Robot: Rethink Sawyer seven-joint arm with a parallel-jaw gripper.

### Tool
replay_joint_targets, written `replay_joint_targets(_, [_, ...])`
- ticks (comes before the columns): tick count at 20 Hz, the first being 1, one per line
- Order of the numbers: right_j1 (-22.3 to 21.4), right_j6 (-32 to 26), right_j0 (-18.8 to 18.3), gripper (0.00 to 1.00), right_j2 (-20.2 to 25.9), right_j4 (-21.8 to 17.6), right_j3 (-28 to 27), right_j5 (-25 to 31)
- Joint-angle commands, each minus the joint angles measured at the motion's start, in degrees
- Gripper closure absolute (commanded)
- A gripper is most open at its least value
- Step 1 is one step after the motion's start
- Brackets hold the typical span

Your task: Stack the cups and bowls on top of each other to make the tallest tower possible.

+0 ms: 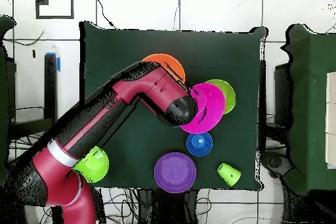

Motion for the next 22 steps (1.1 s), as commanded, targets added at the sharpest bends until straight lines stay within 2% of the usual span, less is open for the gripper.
replay_joint_targets(1, [1.26,16.44,-2.91,1.00,-3.96,2.57,-7.09,-10.75])
replay_joint_targets(8, [1.08,14.68,-5.24,1.00,-10.98,2.14,-6.88,-18.83])
replay_joint_targets(14, [-0.28,13.30,-5.68,1.00,-12.57,2.19,-8.62,-16.80])
replay_joint_targets(16, [-0.86,12.95,-5.52,1.00,-12.31,2.56,-9.69,-14.32])
replay_joint_targets(22, [-1.44,13.99,-4.55,1.00,-9.10,4.32,-10.06,-7.70])
